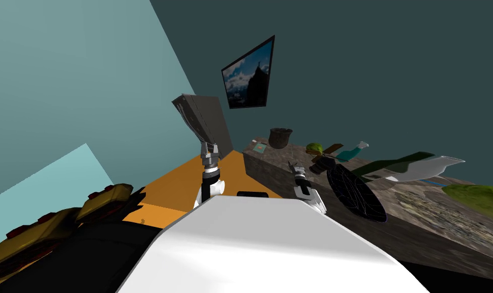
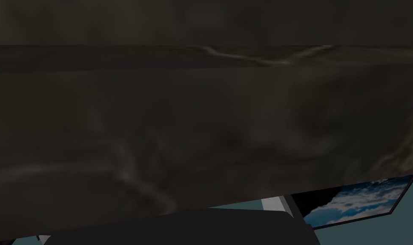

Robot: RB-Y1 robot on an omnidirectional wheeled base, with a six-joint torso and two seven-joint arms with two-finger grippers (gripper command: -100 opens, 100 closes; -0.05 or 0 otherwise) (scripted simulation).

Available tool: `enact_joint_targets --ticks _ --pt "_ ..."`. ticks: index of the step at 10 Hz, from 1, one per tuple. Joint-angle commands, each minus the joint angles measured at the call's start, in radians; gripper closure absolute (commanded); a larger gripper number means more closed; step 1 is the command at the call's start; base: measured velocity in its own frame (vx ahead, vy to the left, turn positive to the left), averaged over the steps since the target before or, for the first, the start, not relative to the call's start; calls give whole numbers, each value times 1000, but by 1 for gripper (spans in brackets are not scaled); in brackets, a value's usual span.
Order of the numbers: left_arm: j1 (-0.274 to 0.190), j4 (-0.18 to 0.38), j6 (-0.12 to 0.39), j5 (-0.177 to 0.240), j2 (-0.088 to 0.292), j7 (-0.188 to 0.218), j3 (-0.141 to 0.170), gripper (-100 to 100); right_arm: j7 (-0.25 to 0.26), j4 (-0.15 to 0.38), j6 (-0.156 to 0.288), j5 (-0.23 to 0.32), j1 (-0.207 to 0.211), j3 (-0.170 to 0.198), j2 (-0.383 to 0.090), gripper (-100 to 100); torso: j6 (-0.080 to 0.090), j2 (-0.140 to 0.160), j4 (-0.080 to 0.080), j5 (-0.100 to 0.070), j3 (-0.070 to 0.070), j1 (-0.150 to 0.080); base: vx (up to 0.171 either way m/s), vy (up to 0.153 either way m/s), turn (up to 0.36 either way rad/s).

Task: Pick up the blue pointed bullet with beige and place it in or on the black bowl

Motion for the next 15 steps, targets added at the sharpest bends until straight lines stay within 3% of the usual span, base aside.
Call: enact_joint_targets --ticks 1,5,6,7,11,12,13,14,15 --pt "0 0 0 0 0 0 0 0 0 0 0 0 0 0 0 100 0 0 0 0 0 0 0 0 0" --pt "0 0 0 0 0 0 0 0 0 0 0 0 0 0 -1 100 0 -2 -1 0 -1 1 0 0 0" --pt "0 0 0 0 0 0 0 0 0 0 0 0 0 0 -1 0 0 -2 -1 0 -1 1 0 0 0" --pt "0 0 0 0 0 0 0 0 -15 -17 -16 -1 33 9 -3 100 0 -2 -1 0 -1 1 30 26 -89" --pt "0 0 0 0 0 0 0 0 -43 -54 -50 -3 103 28 -7 100 1 -3 -3 -2 -3 3 46 35 -59" --pt "0 0 0 0 0 0 0 0 -33 -47 -49 -3 89 22 -3 100 1 -3 -4 -3 -4 3 21 15 -18" --pt "0 0 0 0 0 0 0 0 -34 -48 -51 -3 92 23 -2 0 0 -3 -4 -3 -3 1 0 0 0" --pt "0 0 0 0 0 0 0 0 -53 -72 -26 -9 54 31 -38 100 1 -2 -4 -4 -3 1 -82 8 -16" --pt "0 0 0 0 0 0 0 0 -60 -80 -17 -11 42 35 -52 100 0 2 -2 -3 0 1 -139 16 -1"
